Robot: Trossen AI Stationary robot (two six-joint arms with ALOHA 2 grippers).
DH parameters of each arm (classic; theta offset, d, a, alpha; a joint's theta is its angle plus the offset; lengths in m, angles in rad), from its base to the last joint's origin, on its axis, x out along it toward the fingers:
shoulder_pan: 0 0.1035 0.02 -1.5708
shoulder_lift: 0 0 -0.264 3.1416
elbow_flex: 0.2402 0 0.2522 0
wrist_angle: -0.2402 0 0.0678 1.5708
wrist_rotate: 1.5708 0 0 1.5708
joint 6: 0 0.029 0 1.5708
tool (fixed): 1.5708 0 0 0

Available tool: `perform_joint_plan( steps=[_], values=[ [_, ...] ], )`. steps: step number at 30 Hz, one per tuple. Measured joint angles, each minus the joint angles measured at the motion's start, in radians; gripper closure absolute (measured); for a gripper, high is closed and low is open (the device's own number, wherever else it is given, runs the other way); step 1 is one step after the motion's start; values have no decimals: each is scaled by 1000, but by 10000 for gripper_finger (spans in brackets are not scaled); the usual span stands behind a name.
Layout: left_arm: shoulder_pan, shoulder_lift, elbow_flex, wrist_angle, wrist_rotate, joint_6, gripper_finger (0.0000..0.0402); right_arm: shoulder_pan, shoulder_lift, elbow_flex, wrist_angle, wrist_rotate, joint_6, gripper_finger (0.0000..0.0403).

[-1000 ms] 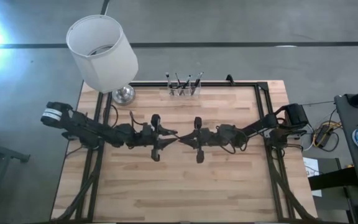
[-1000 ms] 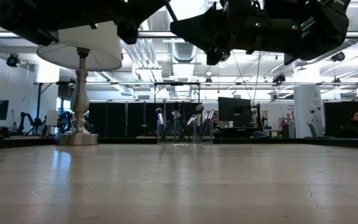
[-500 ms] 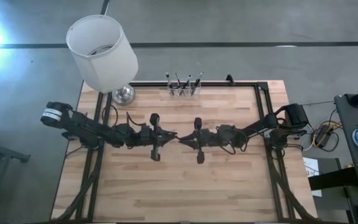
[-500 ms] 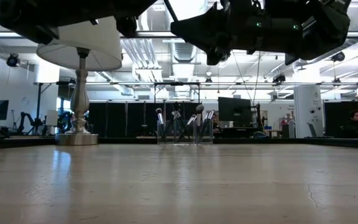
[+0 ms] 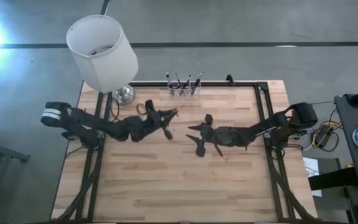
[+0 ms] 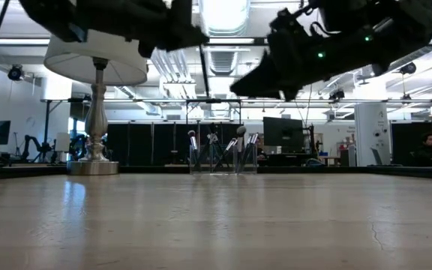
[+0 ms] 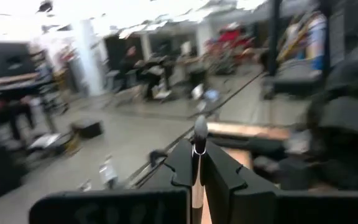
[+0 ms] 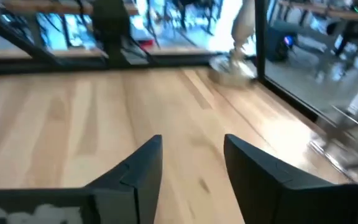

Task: Put items in baskets/containers
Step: Put the eyeshadow brush into the transparent organizer

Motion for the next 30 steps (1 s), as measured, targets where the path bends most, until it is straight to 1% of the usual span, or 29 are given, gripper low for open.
perform_joint_plan(
  steps=[3,7,11,12,18,25,30],
  values=[
    [86,0,15,-58,-3,-32,387,-1,-65,-38,-79,10,20,261],
    [203,0,14,-61,7,-56,387,4,-142,-114,-77,31,27,321],
    [312,15,18,-61,70,-106,387,2,-221,-183,-60,42,24,381],
    [337,26,24,-61,74,-116,387,3,-242,-199,-61,41,24,388],
    [452,135,91,-76,121,-135,387,11,-333,-254,-58,44,23,394],
    [525,291,243,-158,121,-105,387,21,-397,-297,-38,60,0,394],
    [556,370,312,-160,122,-109,387,28,-413,-303,-40,59,-24,394]
  ],
)
